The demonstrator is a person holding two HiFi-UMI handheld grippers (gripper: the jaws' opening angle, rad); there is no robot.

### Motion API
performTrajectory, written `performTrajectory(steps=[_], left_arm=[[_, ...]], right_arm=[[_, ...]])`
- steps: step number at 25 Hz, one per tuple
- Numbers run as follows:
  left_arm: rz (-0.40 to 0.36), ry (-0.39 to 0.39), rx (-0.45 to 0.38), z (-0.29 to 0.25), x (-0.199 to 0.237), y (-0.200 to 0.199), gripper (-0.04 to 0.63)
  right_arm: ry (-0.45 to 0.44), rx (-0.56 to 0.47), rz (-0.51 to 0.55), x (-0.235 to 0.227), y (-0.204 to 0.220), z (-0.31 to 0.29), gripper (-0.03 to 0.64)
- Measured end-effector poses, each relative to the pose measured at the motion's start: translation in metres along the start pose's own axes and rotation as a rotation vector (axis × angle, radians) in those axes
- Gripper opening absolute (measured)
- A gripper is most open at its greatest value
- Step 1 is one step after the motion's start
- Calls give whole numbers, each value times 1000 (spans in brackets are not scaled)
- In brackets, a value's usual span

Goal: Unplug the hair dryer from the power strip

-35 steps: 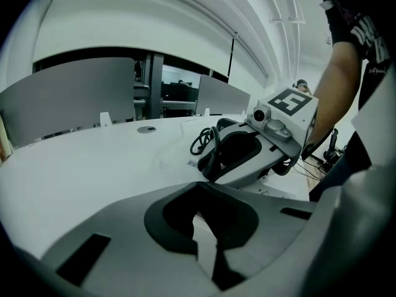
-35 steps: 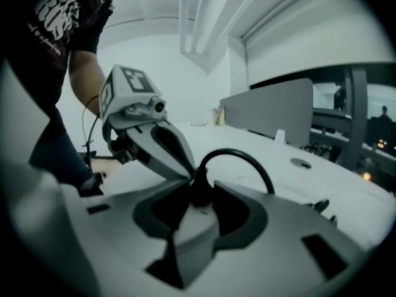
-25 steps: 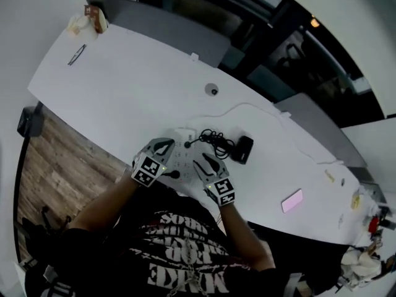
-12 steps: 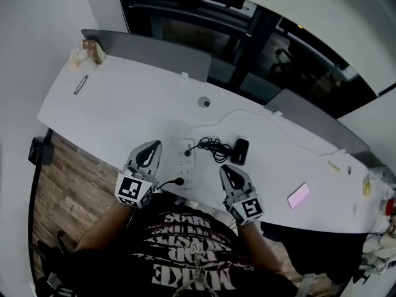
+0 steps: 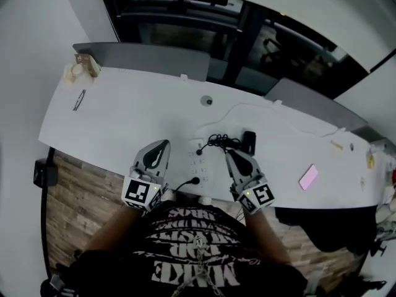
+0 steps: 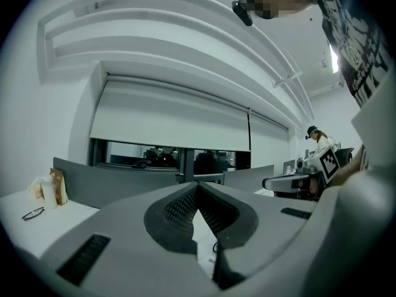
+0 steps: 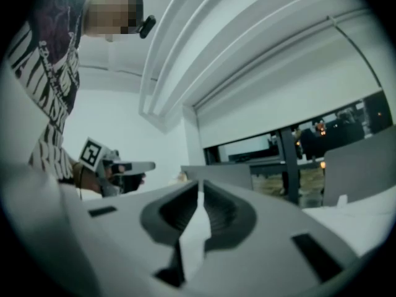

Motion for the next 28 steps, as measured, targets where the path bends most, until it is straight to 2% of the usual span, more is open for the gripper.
performTrajectory(steps=[9, 15, 21, 28], left_arm=[[57, 109, -37, -2, 30, 10, 23], [88, 168, -30, -5, 25, 24, 23], [103, 145, 15, -10, 17, 34, 23], [82, 52, 53, -22, -21, 27, 23]], right_arm=[[137, 7, 0, 40, 14, 2, 48], [192, 30, -14, 50, 26, 14, 49], [174, 34, 5, 38, 24, 22, 48], [55, 63, 43, -2, 10, 41, 49]])
Point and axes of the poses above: the fingertips, and each gripper's own axes: z backward along the fingers, x to its left, y out of its underside, the point moved 9 cm from there along z, backward along the fingers, and after that the axes turned 12 degrees about -z, right-handed, at the moved point
